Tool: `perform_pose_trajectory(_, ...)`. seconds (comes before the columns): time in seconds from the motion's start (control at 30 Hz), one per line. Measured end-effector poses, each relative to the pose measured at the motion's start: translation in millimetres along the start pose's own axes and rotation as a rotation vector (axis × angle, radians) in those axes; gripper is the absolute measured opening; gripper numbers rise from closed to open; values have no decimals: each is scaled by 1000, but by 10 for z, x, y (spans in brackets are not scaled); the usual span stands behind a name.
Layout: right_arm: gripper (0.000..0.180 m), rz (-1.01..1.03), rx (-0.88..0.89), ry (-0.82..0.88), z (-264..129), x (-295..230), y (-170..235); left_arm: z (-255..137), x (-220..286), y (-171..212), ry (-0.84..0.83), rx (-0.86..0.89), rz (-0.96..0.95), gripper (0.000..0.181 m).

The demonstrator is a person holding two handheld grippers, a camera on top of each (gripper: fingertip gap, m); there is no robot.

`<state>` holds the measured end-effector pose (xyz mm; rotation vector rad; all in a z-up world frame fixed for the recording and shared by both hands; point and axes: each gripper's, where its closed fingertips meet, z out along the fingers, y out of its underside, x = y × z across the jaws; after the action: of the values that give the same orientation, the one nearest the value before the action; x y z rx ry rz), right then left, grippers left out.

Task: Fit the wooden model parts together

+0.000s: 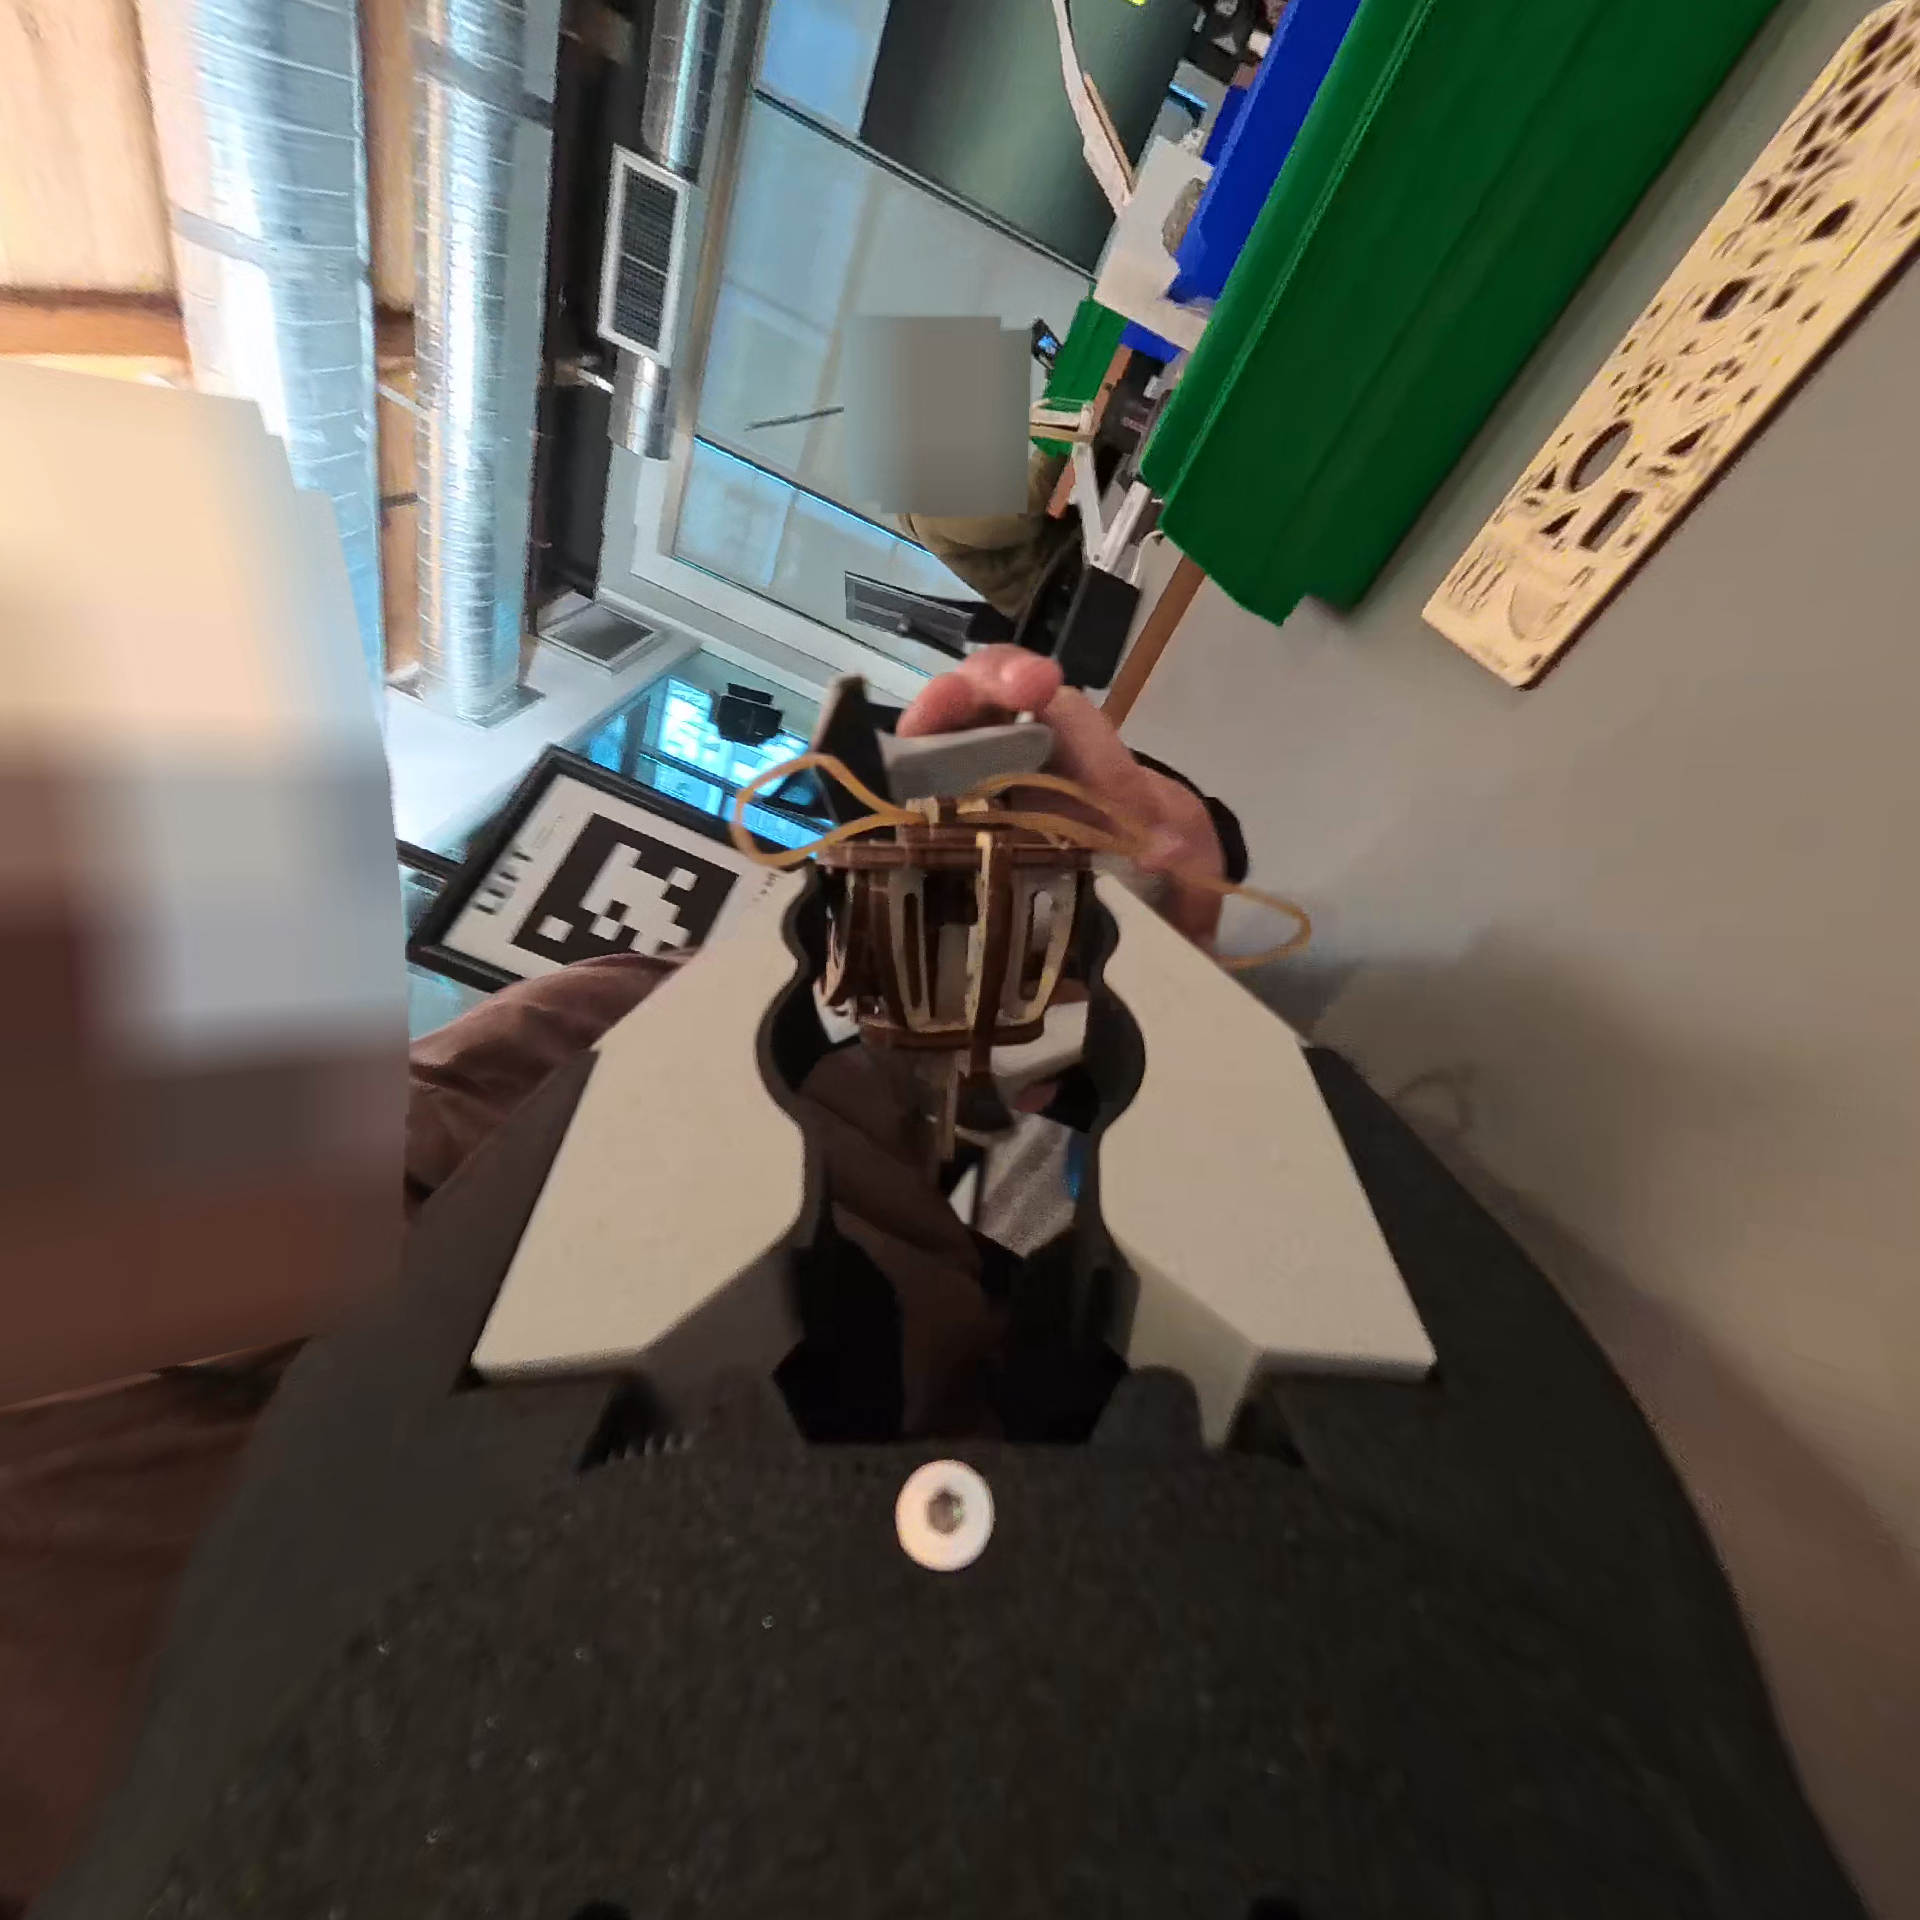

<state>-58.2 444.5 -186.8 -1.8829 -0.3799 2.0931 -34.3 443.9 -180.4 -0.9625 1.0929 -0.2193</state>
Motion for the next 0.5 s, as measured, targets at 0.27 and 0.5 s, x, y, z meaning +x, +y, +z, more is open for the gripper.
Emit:
perform_pose_trajectory(0.27,47,43,46,48,83,118,7,33,170,79,107,-39,-71,79)
perform_pose_trajectory(0.5,47,-49,84,170,32,244,-75,58,144,110,148,-68,-272,80)
